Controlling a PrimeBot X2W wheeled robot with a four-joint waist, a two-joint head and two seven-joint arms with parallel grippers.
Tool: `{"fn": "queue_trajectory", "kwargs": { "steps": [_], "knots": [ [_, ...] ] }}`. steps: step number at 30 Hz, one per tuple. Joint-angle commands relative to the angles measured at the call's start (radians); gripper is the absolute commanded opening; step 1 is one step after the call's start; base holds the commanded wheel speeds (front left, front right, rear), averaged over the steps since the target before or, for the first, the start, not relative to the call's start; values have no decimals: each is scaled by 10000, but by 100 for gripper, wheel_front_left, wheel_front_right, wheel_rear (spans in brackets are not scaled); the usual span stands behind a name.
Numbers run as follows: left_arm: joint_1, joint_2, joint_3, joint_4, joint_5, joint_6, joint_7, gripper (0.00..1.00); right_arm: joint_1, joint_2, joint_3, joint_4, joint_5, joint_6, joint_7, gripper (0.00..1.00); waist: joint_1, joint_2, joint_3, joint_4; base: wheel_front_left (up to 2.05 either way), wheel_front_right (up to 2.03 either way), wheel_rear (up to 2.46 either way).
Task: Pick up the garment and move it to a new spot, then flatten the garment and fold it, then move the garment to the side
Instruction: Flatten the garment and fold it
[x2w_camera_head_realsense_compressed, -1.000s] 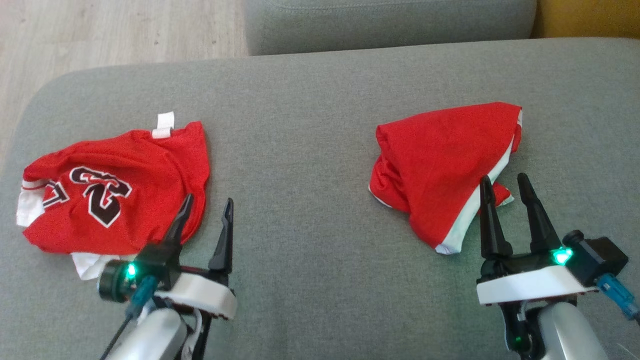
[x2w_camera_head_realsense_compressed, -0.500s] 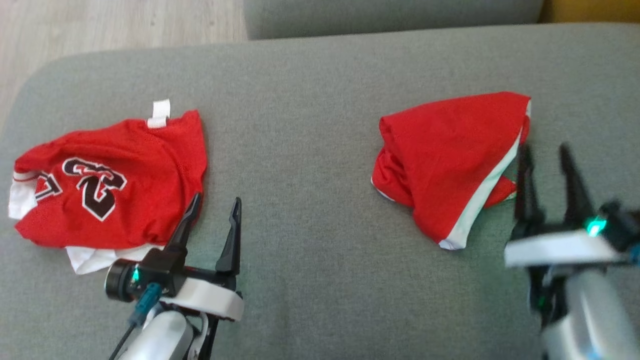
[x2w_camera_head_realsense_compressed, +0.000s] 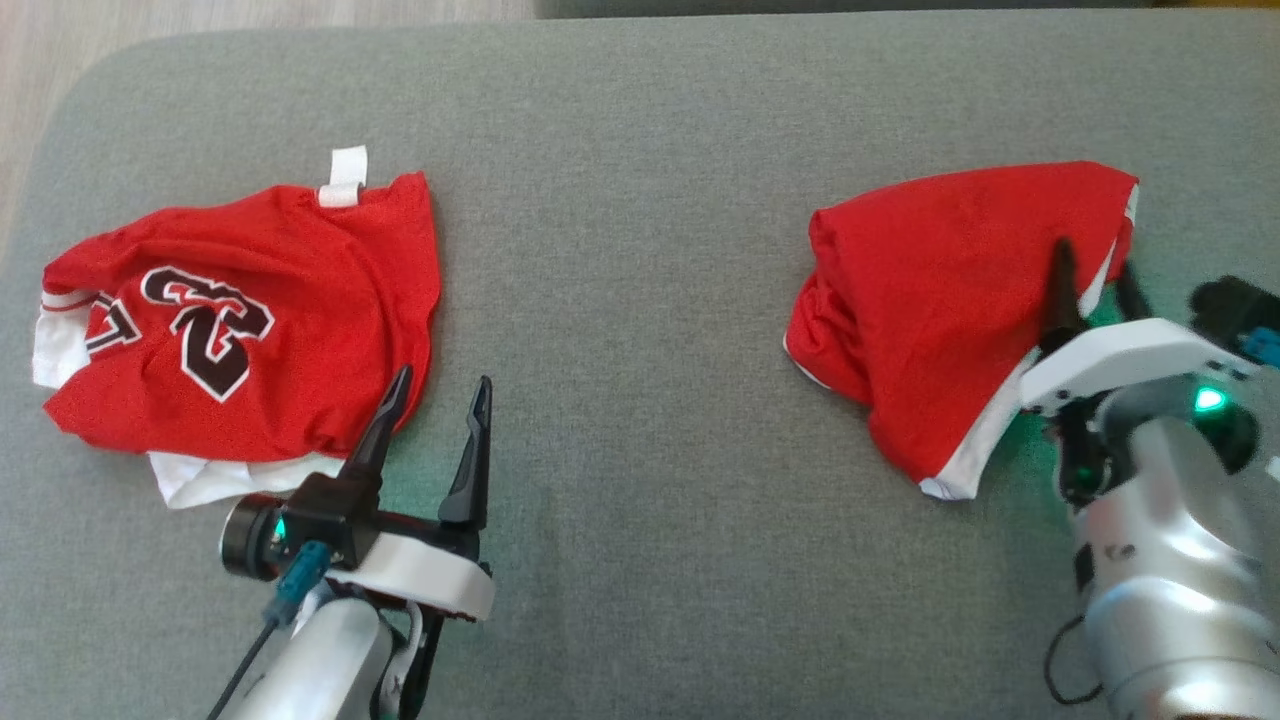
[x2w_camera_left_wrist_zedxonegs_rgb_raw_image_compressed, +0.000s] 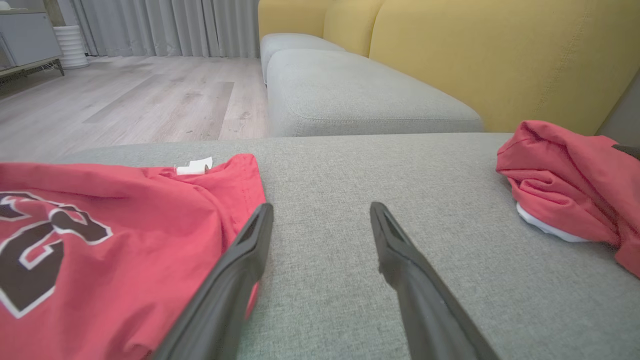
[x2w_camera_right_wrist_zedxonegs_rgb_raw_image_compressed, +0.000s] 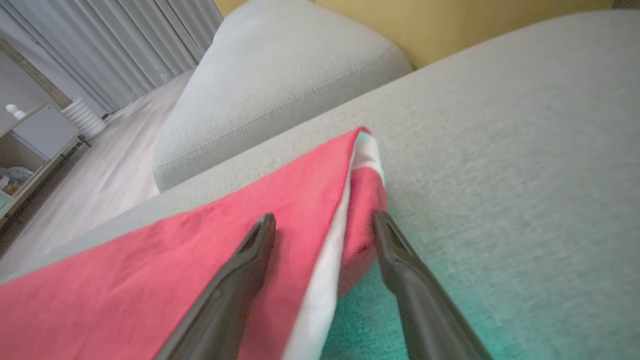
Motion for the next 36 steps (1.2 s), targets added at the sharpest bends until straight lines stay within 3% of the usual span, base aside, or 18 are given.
{"fn": "queue_trajectory", "kwargs": {
  "steps": [1, 7, 9, 10, 14, 19, 30, 33, 36],
  "knots": [
    [-501, 116, 462, -248, 124, -50, -95, 100, -387, -26, 338, -45, 105, -7, -115, 100, -2, 0, 34, 26, 0, 0, 0],
    [-452, 48, 676, -158, 305, -152, -95, 100, -1108, -26, 1514, 1759, 1456, -7, -641, 100, -2, 0, 123, -41, 0, 0, 0],
    [-436, 21, 707, -105, 357, -189, -95, 100, -1280, -26, 1952, 2066, 1991, -7, -818, 38, -2, 0, 89, -83, 0, 0, 0],
    [-430, 10, 730, -81, 375, -202, -95, 100, -1356, -26, 2108, 2177, 2177, -7, -921, 0, -2, 0, 60, -111, 0, 0, 0],
    [-383, -27, 822, -11, 427, -230, -95, 100, -1681, -26, 2180, 2397, 2358, -7, -1217, 0, -2, 0, -99, -193, 0, 0, 0],
    [-262, -136, 935, 31, 472, -263, -95, 100, -1968, -290, 1104, 1743, 1593, -7, -1278, 0, -2, 0, -388, -159, 0, 0, 0],
    [267, -614, 1195, 128, 563, -445, -95, 100, -3393, -2208, -794, 371, -1139, -7, -1082, 0, -2, 0, -1379, 479, 0, 0, 0],
    [419, -723, 1311, 113, 596, -477, -95, 100, -3922, -2276, -492, -165, -2156, -7, -775, 0, -2, 0, -1567, 696, 0, 0, 0],
    [551, -789, 1374, 120, 646, -557, -95, 100, -4028, -2041, 710, -642, -3173, -7, -481, 0, -2, 0, -1643, 891, 0, 0, 0]
  ]
}}
